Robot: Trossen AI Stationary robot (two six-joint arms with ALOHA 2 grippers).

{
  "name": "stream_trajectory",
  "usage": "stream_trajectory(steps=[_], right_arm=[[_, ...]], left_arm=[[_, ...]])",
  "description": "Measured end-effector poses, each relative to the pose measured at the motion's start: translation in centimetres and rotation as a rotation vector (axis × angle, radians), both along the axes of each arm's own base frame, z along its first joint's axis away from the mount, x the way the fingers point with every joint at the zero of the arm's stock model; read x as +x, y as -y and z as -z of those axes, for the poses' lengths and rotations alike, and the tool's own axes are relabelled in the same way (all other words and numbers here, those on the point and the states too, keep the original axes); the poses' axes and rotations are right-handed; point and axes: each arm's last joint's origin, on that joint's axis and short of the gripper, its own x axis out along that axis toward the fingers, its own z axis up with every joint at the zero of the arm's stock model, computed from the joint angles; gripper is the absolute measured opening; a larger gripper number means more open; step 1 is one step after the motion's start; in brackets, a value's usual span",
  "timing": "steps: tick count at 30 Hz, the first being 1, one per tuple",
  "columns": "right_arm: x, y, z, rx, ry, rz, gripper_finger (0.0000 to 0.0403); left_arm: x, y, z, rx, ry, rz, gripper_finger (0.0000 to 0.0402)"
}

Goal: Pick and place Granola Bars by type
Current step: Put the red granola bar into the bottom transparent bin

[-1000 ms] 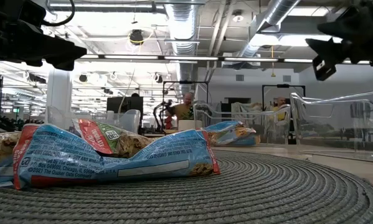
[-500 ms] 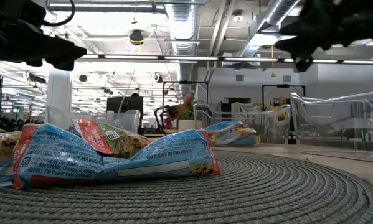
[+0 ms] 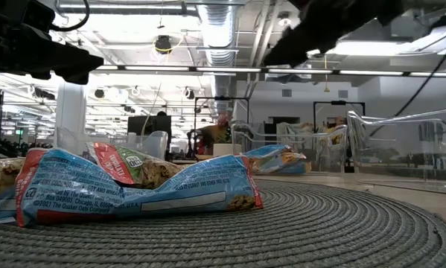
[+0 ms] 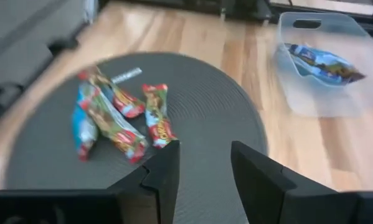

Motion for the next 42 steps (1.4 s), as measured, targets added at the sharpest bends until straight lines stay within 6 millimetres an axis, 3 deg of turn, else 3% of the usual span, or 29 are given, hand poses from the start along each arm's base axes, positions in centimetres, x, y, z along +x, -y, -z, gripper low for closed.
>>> stream_trajectory(steps=[7,17,22,31,39,42], right_arm=[[2.9,-2.7,0.1,-0.219,-0.071,-0.016,0.0137],[6.3,-7.0,1.0,-0.271,-0.148,-0.1,0.014],[7.7,-8.7,1.9,-0.342,-0.144,-0.134,0.0163],[8.2,-10.4,2.2,-0.409,-0.139,-0.115,0.0218],[7.8,-10.6,2.5,-0.411,-0.183,-0.117,0.0216],[8.5,-10.4,3.7,-0.412,-0.23,-0.101,0.0213]], left_arm=[[0.0,0.0,0.0,0.0,-0.001,0.0,0.0163],[0.0,0.0,0.0,0.0,0.0,0.0,0.0163],[0.0,0.0,0.0,0.0,-0.001,0.0,0.0163],[0.0,0.0,0.0,0.0,-0.001,0.0,0.0163],[0.0,0.0,0.0,0.0,-0.001,0.0,0.0163],[0.0,0.0,0.0,0.0,-0.001,0.0,0.0163]])
